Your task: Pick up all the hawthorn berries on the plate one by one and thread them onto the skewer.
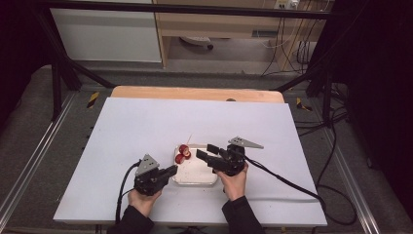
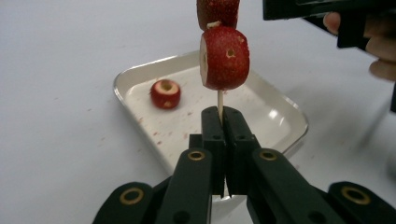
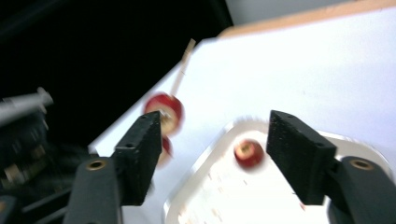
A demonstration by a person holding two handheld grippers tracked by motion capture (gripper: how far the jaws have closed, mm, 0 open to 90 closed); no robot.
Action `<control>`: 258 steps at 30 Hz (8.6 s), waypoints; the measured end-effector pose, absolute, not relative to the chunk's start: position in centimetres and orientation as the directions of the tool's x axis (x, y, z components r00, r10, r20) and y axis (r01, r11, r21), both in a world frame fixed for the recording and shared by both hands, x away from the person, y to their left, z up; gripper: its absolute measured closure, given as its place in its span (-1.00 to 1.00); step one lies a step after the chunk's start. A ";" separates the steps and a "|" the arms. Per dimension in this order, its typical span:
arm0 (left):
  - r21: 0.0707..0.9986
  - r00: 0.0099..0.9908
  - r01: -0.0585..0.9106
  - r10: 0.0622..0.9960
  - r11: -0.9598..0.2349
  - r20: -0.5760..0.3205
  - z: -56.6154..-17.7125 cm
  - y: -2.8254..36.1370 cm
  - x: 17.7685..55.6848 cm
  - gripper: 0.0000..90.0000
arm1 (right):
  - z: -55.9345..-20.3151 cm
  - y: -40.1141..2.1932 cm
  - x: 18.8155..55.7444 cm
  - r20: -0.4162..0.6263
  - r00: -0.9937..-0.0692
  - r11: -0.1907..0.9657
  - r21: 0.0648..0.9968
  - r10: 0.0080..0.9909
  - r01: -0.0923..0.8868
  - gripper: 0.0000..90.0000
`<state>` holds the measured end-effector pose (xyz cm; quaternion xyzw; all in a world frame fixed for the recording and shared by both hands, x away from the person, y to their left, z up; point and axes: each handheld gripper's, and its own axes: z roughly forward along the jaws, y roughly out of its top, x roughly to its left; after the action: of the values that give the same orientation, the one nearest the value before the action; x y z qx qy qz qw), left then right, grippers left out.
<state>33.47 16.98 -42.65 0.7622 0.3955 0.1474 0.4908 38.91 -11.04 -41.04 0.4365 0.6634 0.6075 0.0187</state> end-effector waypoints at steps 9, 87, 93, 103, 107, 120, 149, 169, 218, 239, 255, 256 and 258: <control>0.832 0.674 0.448 0.736 -0.328 -0.072 -42.9 20.8 32.6 0.96 | -41.1 -11.8 40.0 0.393 -0.653 0.133 0.785 0.648 0.605 -0.51; 0.784 0.698 0.466 0.715 -0.409 -0.043 -44.0 24.5 32.4 0.96 | -41.7 0.0 49.6 0.142 -0.803 0.729 0.351 0.579 0.587 0.36; 0.784 0.699 0.466 0.714 -0.410 -0.042 -44.0 24.4 32.5 0.96 | -41.3 0.0 49.4 0.160 -0.793 0.714 0.356 0.588 0.602 0.37; 0.784 0.701 0.462 0.712 -0.414 -0.037 -44.0 24.2 32.4 0.96 | -39.1 -0.8 48.4 0.167 -0.777 0.692 0.369 0.607 0.621 0.37; 0.784 0.705 0.458 0.708 -0.418 -0.034 -44.0 24.1 32.3 0.96 | -38.2 -1.2 47.6 0.164 -0.771 0.680 0.385 0.616 0.625 0.37; 0.784 0.714 0.446 0.700 -0.431 -0.022 -43.9 23.4 32.1 0.96 | -37.1 -3.6 45.5 0.227 -0.750 0.593 0.490 0.621 0.639 0.38; 0.797 0.716 0.430 0.698 -0.425 -0.014 -43.9 21.1 31.6 0.96 | -38.6 -8.9 42.1 0.425 -0.637 0.207 0.704 0.643 0.679 0.38; 0.832 0.629 0.471 0.773 -0.293 -0.084 -43.2 19.6 31.3 0.96 | -39.1 -9.1 41.6 0.542 -0.592 -0.084 0.776 0.596 0.625 0.38; 0.871 0.602 0.468 0.776 -0.149 -0.191 -41.9 14.7 32.0 0.96 | -39.3 -8.8 41.5 0.631 -0.580 -0.443 0.775 0.515 0.450 0.39; 0.873 0.590 0.472 0.779 -0.123 -0.210 -41.9 14.6 32.2 0.96 | -39.8 -8.5 41.4 0.657 -0.575 -0.449 0.753 0.487 0.480 0.39; 0.873 0.567 0.483 0.785 -0.071 -0.249 -41.7 13.7 33.0 0.96 | -40.7 -7.8 40.6 0.679 -0.573 -0.442 0.734 0.460 0.515 0.40; 0.874 0.565 0.481 0.787 -0.071 -0.248 -41.7 13.7 33.1 0.96 | -40.8 -7.8 40.5 0.674 -0.578 -0.437 0.739 0.460 0.513 0.40; 0.871 0.568 0.485 0.785 -0.075 -0.249 -41.7 13.8 33.3 0.96 | -40.9 -7.7 40.4 0.674 -0.576 -0.430 0.739 0.463 0.519 0.40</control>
<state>33.26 13.75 -41.73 0.7186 0.4418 0.1449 0.5172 40.38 -7.72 -40.90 0.4599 0.5334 0.7096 -0.0197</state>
